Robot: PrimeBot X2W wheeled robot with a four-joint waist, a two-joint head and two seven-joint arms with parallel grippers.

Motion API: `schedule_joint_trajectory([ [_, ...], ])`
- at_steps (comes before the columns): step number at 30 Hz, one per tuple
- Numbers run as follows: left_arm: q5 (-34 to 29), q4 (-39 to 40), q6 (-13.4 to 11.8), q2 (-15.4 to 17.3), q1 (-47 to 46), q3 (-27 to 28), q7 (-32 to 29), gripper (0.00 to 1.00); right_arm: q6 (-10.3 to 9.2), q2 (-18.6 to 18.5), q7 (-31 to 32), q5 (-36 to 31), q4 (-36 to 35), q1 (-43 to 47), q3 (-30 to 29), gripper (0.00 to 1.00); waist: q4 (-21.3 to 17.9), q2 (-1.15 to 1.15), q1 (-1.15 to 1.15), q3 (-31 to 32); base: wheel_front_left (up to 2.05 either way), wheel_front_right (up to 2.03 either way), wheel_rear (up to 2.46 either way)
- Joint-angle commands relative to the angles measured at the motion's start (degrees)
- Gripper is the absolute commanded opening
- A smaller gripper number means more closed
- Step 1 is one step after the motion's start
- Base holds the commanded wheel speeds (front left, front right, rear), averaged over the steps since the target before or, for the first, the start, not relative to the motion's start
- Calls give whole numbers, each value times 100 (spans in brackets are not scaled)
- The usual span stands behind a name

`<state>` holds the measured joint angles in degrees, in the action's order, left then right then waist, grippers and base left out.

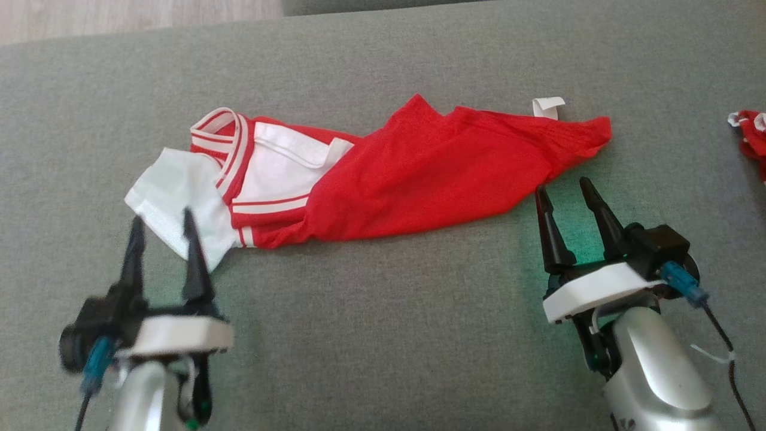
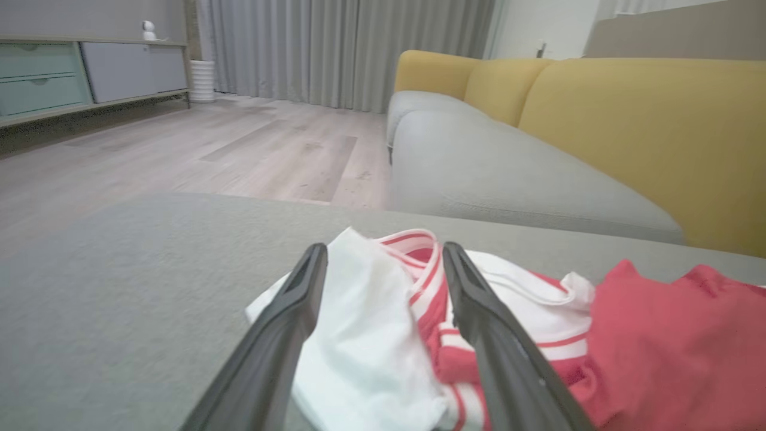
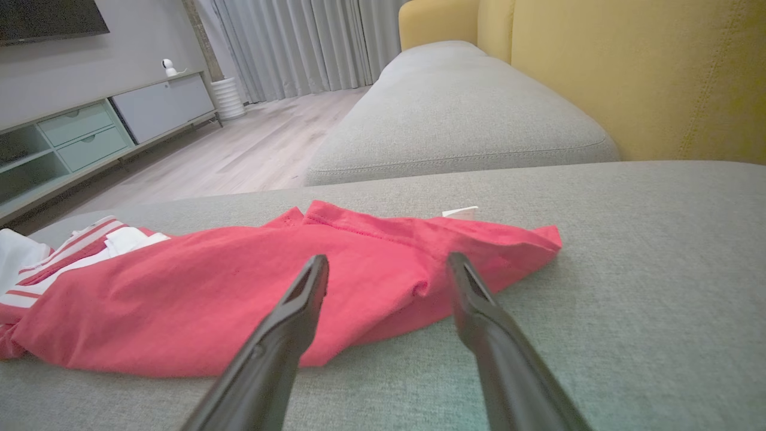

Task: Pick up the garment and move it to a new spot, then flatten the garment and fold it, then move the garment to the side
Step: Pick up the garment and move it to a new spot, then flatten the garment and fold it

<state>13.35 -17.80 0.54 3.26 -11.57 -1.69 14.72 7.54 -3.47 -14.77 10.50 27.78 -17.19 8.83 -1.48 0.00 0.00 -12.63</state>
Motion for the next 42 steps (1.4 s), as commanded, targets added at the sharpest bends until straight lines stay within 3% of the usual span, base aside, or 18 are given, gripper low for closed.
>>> schedule_joint_trajectory([
  [1, -61, 256, -16, 27, 31, 292, 28, 100, -5, 58, -23, -25, -133, -100, 93, 100, 27, 0, 0, 42, 0, 0, 0],
  [11, 52, 462, -10, -36, 827, 828, 28, 100, -5, 58, -23, -15, 14, 61, -22, 100, 68, 0, 0, 234, 0, 0, 0],
  [32, 253, 257, -74, -37, 1120, 612, 28, 100, -5, 59, -23, 96, -51, 438, -63, 100, 86, 0, 0, 697, 0, 0, 0],
  [37, 282, 253, -66, -38, 1072, 481, 28, 100, -5, 59, -23, 60, -42, 370, -10, 100, 195, 0, 0, 630, 0, 0, 0],
  [42, 365, 262, -54, -38, 882, 73, 28, 100, -5, -64, -23, -100, 215, -169, 144, 100, 556, 0, 0, 405, 0, 0, 0],
])
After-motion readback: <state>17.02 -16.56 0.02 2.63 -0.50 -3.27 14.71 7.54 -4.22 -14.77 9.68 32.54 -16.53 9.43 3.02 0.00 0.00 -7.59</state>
